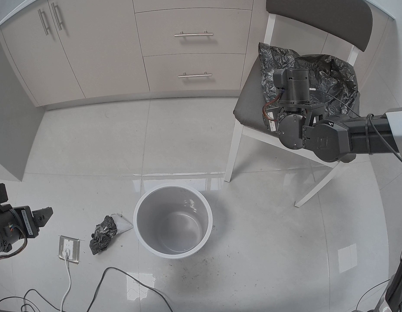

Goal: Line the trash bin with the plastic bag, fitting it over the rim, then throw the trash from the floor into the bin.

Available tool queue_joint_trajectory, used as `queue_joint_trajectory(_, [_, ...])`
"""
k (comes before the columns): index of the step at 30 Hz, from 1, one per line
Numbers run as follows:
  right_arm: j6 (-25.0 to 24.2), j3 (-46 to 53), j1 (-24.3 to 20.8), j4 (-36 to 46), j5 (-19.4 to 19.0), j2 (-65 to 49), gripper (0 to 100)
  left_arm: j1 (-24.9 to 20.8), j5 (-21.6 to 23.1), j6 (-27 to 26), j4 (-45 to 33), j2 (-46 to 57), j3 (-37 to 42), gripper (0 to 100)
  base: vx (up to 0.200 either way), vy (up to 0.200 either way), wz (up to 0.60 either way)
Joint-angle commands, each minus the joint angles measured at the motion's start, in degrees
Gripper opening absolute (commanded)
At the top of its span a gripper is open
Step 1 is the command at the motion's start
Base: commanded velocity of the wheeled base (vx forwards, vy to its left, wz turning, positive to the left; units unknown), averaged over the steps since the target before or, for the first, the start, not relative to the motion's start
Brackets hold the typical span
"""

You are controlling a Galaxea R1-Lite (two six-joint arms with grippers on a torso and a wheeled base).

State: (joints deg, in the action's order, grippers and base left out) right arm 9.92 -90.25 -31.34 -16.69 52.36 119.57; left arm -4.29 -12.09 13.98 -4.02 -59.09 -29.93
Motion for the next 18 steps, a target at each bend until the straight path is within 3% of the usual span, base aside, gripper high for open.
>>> queue_joint_trajectory(1, [0.1, 0.2, 0.2, -0.1, -0.2, 0.4, 100, -0.1, 0.0, 0.0, 0.0, 0.1, 0.0, 100, 0.000, 0.000, 0.00])
queue_joint_trajectory(2, [0.1, 0.2, 0.2, -0.1, -0.2, 0.4, 0, -0.1, 0.0, 0.0, 0.0, 0.1, 0.0, 100, 0.000, 0.000, 0.00])
queue_joint_trajectory(9, [0.0, 0.2, 0.3, 0.0, -0.2, 0.6, 0, -0.3, 0.1, 0.0, 0.0, 0.1, 0.0, 100, 0.000, 0.000, 0.00])
queue_joint_trajectory(18, [-4.1, 0.2, 2.3, 0.4, -1.4, -1.2, 0, -0.6, 0.1, -0.1, 0.1, 0.2, 0.0, 100, 0.000, 0.000, 0.00])
